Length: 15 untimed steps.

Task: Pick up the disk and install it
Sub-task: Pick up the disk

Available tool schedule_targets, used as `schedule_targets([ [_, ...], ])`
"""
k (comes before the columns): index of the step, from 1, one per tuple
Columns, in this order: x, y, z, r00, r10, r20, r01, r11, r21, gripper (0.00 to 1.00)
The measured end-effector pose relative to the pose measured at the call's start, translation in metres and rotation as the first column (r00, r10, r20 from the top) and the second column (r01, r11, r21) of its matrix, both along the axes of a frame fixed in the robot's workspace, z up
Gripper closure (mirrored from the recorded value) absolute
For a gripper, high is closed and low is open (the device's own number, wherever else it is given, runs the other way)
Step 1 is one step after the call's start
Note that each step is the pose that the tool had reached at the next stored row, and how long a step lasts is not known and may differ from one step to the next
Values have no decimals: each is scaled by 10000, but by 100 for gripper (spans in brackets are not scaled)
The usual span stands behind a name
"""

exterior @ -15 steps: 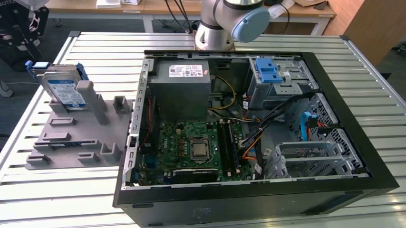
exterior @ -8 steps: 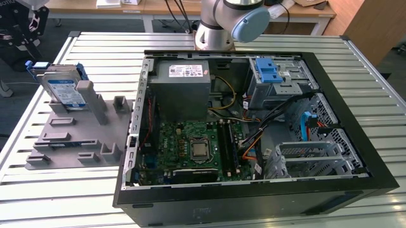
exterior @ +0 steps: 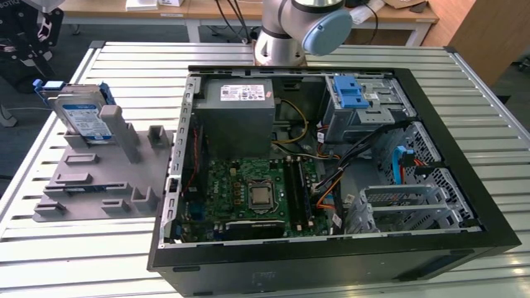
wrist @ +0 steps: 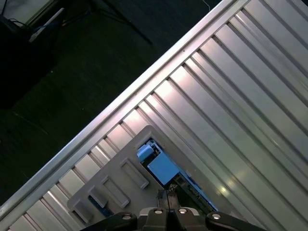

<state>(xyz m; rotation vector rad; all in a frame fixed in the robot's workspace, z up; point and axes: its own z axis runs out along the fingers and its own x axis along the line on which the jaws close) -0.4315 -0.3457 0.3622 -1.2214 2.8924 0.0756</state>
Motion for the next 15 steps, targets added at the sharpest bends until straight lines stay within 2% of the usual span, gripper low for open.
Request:
schedule_targets([
  [15, 0, 0, 0, 9996, 299, 0, -299, 9996, 0, 89],
])
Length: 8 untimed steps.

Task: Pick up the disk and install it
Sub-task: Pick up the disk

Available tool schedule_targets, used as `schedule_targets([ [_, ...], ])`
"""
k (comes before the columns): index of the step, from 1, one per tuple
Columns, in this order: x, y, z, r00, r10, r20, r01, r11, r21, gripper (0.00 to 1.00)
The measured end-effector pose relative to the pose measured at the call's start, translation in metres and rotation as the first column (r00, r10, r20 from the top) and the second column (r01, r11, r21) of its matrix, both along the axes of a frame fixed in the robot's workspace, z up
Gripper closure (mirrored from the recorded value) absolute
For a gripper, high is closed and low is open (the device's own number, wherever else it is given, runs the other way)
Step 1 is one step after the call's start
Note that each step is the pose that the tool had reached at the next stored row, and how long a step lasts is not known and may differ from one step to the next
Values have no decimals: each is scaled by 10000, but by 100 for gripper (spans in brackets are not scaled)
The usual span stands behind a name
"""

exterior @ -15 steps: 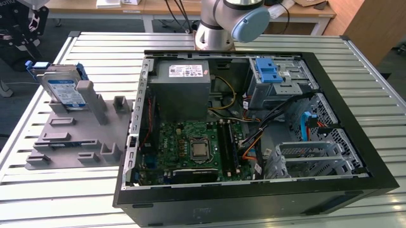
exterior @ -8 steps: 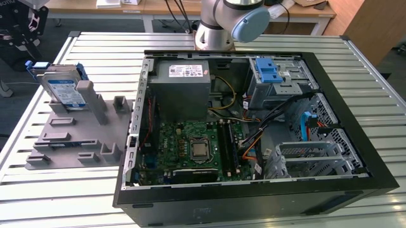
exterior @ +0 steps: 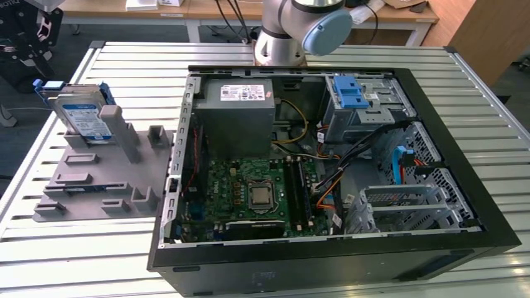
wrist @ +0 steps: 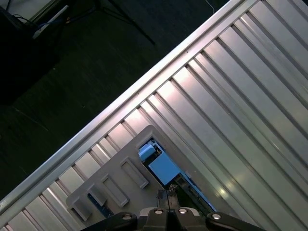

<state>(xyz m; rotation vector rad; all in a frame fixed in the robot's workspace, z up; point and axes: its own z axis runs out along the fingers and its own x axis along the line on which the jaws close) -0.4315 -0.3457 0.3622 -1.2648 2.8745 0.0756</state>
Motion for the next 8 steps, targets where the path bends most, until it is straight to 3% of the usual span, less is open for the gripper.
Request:
schedule_targets([
  [8, 0, 0, 0, 10000, 1, 1, -1, 10000, 0, 89],
])
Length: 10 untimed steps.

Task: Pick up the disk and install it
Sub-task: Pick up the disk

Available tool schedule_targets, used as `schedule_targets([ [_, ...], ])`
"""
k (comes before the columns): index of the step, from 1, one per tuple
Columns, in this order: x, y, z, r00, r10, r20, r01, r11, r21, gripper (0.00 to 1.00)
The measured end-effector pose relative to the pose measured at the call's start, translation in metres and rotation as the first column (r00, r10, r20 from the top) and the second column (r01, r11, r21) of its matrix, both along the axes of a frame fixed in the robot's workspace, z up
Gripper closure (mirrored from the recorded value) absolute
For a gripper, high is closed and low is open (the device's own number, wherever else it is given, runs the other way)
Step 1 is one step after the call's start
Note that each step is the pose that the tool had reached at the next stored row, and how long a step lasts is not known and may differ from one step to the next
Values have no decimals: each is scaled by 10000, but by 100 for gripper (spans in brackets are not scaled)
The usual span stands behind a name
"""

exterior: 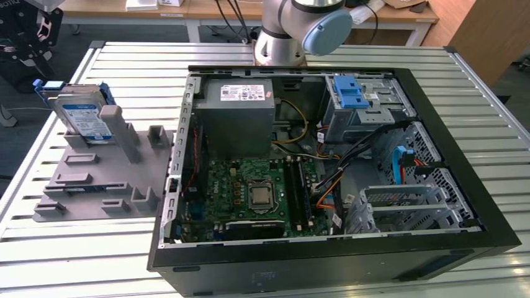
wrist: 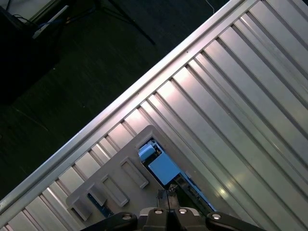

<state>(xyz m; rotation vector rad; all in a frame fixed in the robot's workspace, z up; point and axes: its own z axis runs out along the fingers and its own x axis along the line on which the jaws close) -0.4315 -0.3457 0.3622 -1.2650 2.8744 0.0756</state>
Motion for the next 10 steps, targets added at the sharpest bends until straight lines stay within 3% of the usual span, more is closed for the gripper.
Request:
schedule_targets([
  [6, 0, 0, 0, 9999, 139, 0, -139, 9999, 0, 89],
  [10, 0, 0, 0, 9984, 571, -1, -571, 9984, 0, 89],
])
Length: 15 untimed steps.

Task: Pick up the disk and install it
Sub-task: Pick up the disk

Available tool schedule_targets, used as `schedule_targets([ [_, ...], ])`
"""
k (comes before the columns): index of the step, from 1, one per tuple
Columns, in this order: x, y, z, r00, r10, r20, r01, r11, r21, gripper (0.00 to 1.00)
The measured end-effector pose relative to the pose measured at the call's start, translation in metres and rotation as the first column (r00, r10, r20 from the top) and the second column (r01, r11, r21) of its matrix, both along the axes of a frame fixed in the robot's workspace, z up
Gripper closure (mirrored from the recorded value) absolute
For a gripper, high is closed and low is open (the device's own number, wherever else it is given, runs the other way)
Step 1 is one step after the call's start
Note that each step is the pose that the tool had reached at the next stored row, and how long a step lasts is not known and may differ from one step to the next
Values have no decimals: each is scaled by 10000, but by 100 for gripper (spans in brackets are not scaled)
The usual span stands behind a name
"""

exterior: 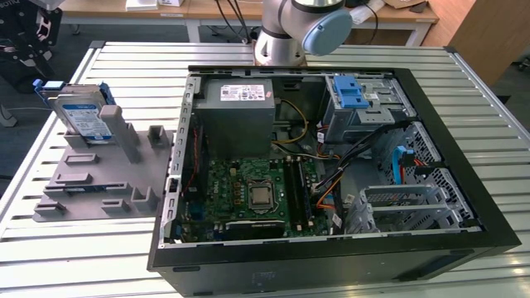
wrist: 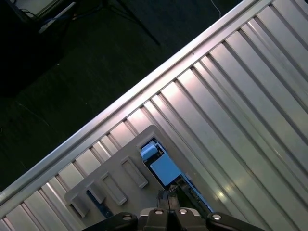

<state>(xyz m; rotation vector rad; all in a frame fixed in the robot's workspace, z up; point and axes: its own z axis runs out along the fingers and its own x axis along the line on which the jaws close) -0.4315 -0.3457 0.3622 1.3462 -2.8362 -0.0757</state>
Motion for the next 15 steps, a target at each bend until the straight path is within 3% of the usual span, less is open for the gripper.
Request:
schedule_targets([
  [6, 0, 0, 0, 9964, 848, 1, -848, 9964, 0, 89],
  [11, 0, 0, 0, 9958, 916, 0, -916, 9958, -1, 89],
  [15, 0, 0, -2, 9886, 1504, 2, -1504, 9886, 1, 89],
])
